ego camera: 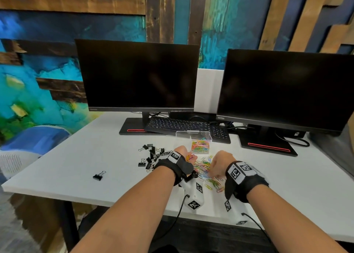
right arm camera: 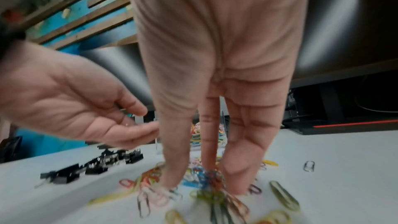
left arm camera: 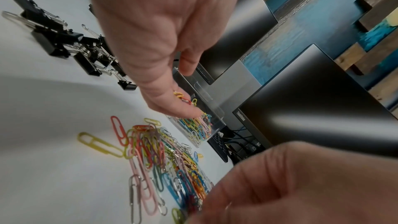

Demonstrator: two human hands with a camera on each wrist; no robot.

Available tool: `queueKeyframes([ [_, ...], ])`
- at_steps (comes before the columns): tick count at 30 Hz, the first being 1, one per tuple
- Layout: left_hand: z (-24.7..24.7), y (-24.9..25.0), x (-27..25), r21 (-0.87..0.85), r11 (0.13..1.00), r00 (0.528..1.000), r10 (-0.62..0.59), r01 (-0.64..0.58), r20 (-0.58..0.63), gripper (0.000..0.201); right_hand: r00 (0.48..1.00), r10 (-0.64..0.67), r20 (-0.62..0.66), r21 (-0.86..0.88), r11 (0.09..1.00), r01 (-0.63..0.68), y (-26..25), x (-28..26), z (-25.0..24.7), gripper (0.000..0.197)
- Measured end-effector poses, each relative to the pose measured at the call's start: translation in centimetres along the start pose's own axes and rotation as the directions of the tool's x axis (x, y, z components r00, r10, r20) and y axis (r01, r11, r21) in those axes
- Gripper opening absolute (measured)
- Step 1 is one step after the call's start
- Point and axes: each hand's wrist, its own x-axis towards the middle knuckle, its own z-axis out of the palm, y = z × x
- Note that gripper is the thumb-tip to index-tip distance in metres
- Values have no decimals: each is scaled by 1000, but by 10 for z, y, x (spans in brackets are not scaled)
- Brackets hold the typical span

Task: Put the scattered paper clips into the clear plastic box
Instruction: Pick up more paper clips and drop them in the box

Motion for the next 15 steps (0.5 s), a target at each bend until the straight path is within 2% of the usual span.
queueKeyframes([
  [1,-1,-1,1,-22,1000,1000,-5,5,21,45,998,12,57,-52,999,-9,1,-3,3,46],
  [3,-1,-1,5,119,990,997,81,-78,-14,46,992,26,121,-107,994,-13,0,-7,9,59],
  [5,1,-3,4,170,982,995,92,-86,-30,43,993,34,114,-131,991,-19,-4,-10,15,62],
  [8,3,-5,2,116,990,993,89,-81,-71,58,999,22,35,-166,986,-16,-9,-11,21,53],
  [11,5,-7,2,157,977,985,155,-142,-80,60,1000,5,6,-156,988,-4,-12,-10,26,42],
  [13,5,-6,1,123,986,992,121,-115,-40,59,1000,19,-17,-143,989,-21,-14,-9,26,38],
  [15,6,0,-1,28,997,996,68,-67,-58,56,999,10,-31,-155,988,-15,-14,-10,27,31],
])
